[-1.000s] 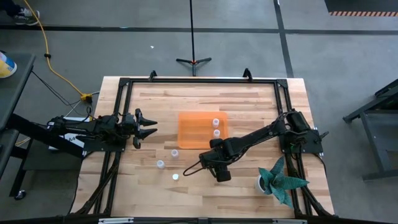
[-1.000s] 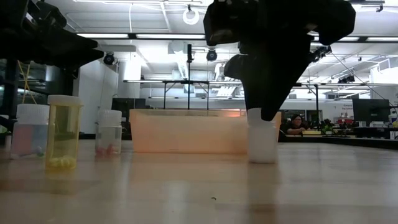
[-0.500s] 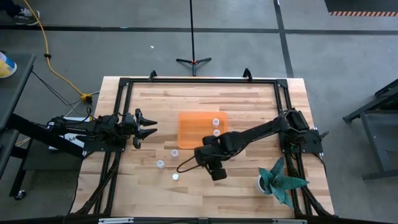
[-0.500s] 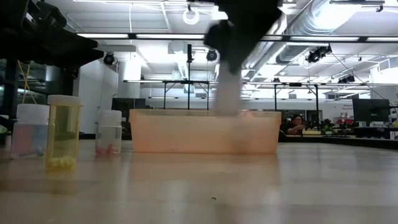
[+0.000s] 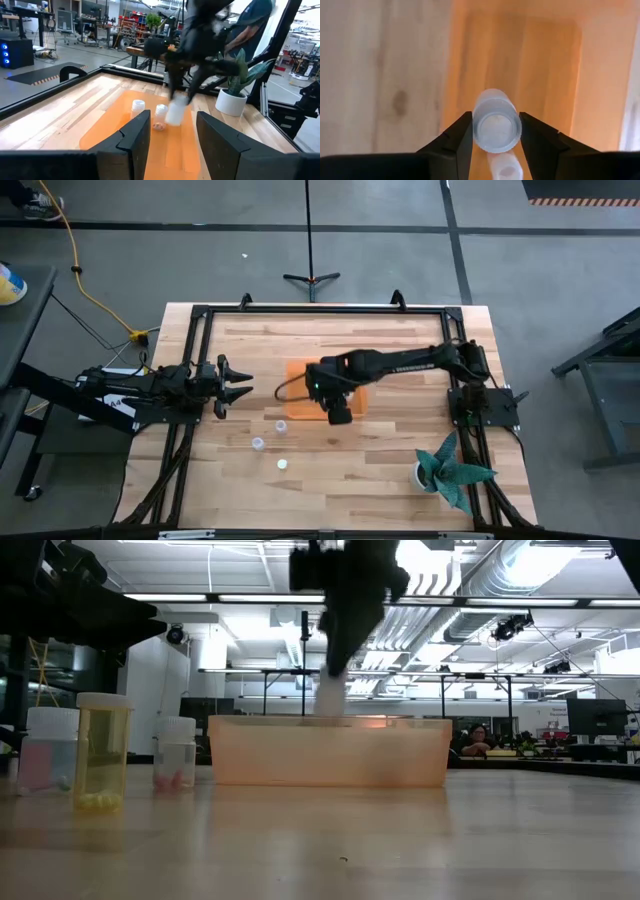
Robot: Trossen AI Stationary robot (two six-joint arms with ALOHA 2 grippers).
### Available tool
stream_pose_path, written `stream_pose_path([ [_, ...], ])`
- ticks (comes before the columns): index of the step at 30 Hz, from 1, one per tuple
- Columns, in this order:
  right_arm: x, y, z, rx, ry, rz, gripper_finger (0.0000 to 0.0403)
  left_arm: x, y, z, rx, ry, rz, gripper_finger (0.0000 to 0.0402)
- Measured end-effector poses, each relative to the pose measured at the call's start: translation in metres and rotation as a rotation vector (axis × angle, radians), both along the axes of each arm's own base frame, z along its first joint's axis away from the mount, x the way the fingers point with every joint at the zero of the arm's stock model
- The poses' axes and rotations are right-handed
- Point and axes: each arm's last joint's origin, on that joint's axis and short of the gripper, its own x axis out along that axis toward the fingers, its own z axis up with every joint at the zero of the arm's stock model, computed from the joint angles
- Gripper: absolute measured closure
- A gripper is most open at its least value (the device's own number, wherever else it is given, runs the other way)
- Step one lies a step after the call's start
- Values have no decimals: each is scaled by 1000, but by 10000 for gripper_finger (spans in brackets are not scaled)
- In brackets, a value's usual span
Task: Pick and place pill bottles into a basket
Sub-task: Put the transparent pill bottle in the orange bin
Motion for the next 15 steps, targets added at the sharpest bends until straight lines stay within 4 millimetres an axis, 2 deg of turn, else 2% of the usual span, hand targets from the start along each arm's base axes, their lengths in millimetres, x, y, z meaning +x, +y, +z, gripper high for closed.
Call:
stream_pose_path([
  [2,-1,-10,-13,42,3,-15,268,0,0,0,0,0,0,206],
  [7,-4,-22,-43,95,-3,-24,273,0,0,0,0,0,0,206],
  [12,-9,-24,-55,99,20,-31,264,0,0,0,0,0,1,206],
  [15,-9,-24,-56,104,19,-42,263,0,0,0,0,0,0,206],
])
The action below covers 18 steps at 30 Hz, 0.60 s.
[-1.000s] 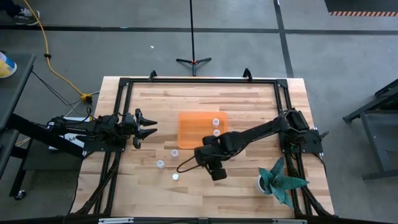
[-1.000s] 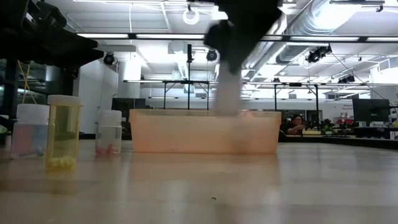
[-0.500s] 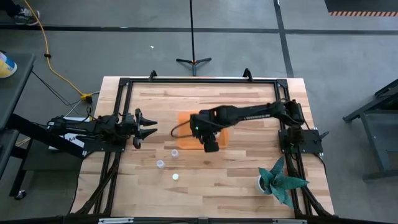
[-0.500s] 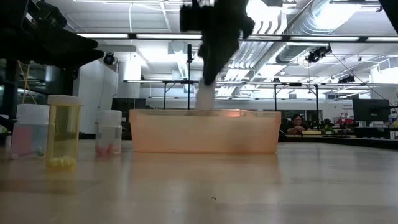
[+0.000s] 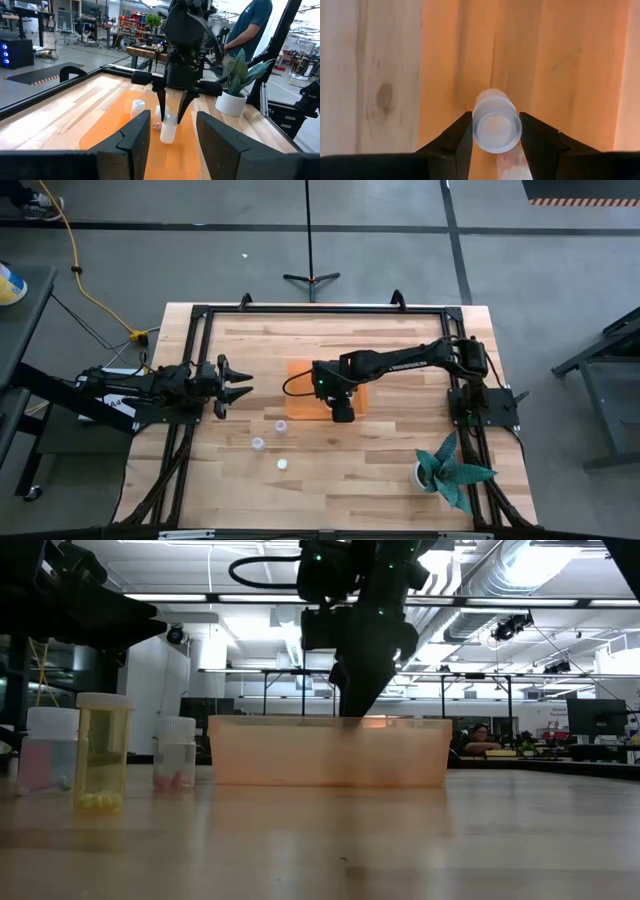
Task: Pick and place pill bottles into a basket
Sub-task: Put the transparent pill bottle in the orange bin
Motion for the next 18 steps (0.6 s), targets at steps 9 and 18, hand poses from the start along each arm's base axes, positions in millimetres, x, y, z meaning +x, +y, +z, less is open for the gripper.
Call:
stream_pose_path([
  [9,2,-1,2,-2,-20,-47,223,0,0,0,0,1,0,206],
  [18,5,-1,22,3,-52,-45,210,0,0,0,0,0,0,206],
])
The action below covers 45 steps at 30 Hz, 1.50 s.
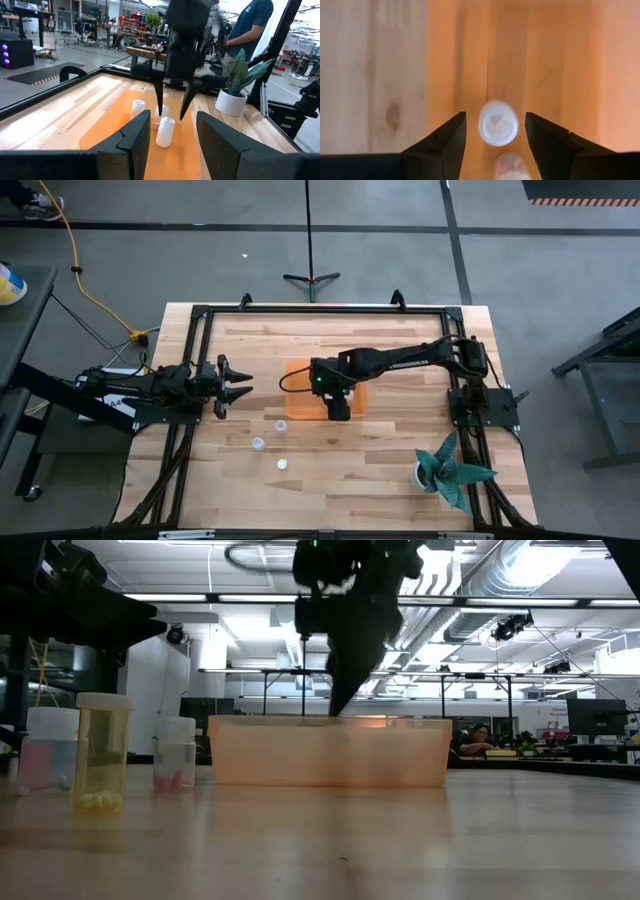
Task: Pick and place pill bottles into a basket
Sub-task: Put the transparent pill bottle in the orange bin
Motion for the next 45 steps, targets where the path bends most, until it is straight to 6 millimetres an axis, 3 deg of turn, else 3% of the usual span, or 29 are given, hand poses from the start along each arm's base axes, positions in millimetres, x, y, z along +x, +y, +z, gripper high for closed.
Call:
stream_pose_path([
  [6,-11,1,59,-47,-172,23,227,0,0,0,0,2,0,206],
  [9,-31,4,82,-48,-287,24,241,0,0,0,0,3,-2,206],
  [12,-60,11,89,-79,-415,14,256,0,0,0,1,6,-13,206],
  [22,-186,22,46,-63,-787,-158,292,0,-1,-1,1,6,-19,206],
  [28,-245,25,24,-33,-1027,-188,295,0,-1,0,1,6,-17,206],
  [36,-286,25,-6,-71,-1169,-195,295,0,0,-1,1,6,-17,206],
  [42,-297,23,-33,-94,-1323,-194,295,0,-1,-1,2,9,-29,206],
  [45,-298,22,-34,-135,-1317,-210,295,0,-1,-1,2,8,-29,206],
])
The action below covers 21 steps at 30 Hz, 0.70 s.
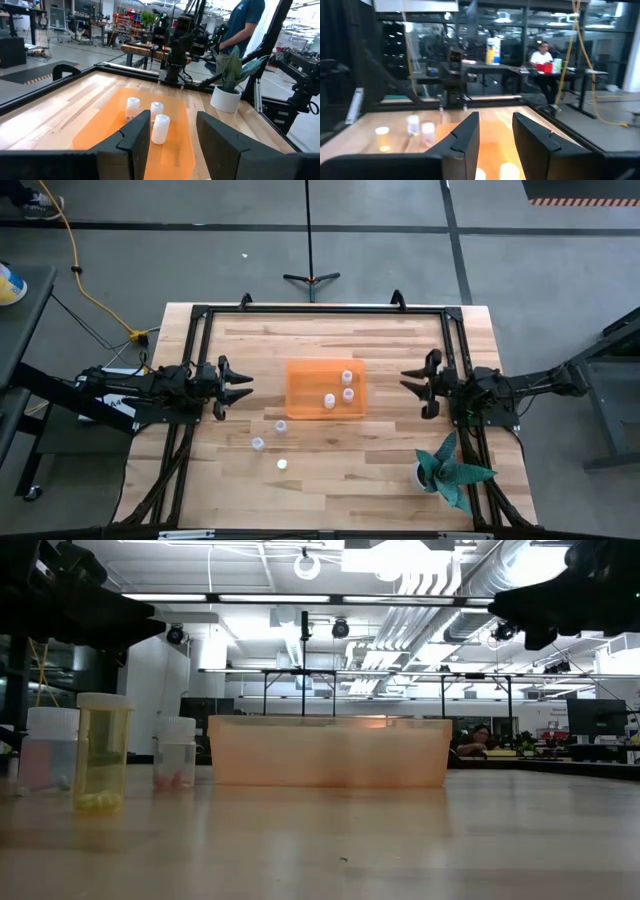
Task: Pick and place pill bottles into a basket
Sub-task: Put the transparent pill bottle in the orange bin
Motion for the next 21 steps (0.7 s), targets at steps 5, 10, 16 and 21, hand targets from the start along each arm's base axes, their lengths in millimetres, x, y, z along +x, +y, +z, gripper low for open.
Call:
stream_pose_path([
  [5,0,-2,0,-31,12,-67,295,0,1,0,66,5,31,206],
  [10,0,-2,-3,-56,41,-90,295,0,2,2,109,-2,68,206],
  [16,1,-2,-8,12,80,-62,295,-1,3,6,121,-40,124,181],
  [21,1,-2,-13,-1,131,-81,295,-2,4,16,104,-134,150,103],
])
